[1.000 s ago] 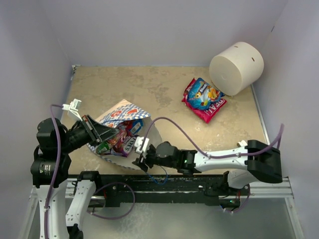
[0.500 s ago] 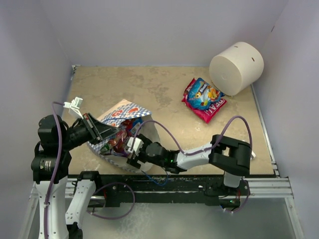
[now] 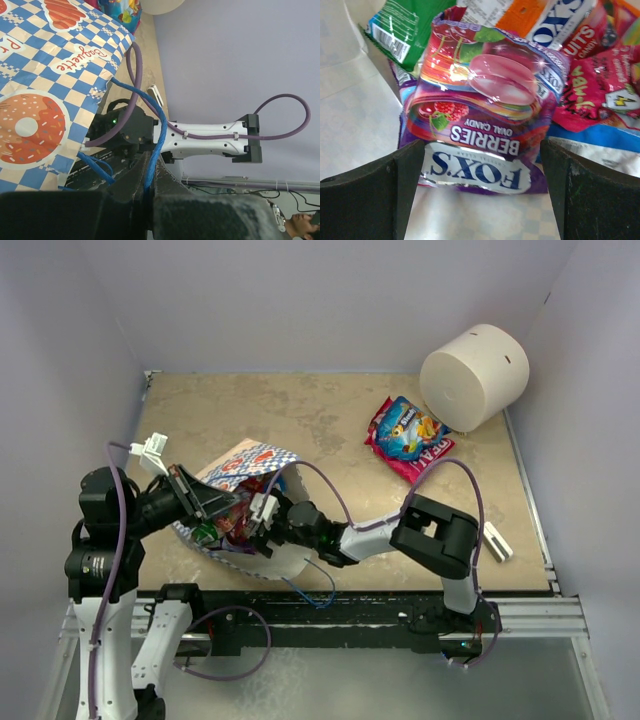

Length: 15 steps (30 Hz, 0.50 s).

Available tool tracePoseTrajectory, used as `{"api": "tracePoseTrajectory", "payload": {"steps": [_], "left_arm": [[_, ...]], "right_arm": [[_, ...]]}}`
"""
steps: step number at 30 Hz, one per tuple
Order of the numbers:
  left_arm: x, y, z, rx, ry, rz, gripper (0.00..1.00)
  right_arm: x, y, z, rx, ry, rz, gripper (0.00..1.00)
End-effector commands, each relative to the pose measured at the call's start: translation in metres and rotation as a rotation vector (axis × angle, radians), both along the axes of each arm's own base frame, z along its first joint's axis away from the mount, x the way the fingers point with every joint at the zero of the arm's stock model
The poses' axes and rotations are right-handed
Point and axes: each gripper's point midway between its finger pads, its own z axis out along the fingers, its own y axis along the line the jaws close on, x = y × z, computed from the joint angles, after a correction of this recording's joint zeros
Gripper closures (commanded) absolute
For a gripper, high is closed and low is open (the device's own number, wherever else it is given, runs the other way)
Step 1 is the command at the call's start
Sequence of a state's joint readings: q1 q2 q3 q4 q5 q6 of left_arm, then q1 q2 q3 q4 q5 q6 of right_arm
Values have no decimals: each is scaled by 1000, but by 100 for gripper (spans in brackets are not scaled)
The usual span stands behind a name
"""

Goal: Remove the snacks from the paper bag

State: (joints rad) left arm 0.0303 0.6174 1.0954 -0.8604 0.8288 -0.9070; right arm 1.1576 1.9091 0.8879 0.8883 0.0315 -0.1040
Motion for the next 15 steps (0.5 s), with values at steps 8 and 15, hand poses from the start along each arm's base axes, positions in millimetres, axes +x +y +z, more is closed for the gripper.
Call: {"api": "tracePoseTrajectory", "payload": {"steps": [8, 15], "left_arm": [[0, -3, 9, -6, -43, -32, 100], [-2, -5, 8, 0, -48, -63, 100]], "right_arm": [[23, 27, 9, 153, 125, 51, 0], [14, 36, -10, 122, 157, 173, 20]]}}
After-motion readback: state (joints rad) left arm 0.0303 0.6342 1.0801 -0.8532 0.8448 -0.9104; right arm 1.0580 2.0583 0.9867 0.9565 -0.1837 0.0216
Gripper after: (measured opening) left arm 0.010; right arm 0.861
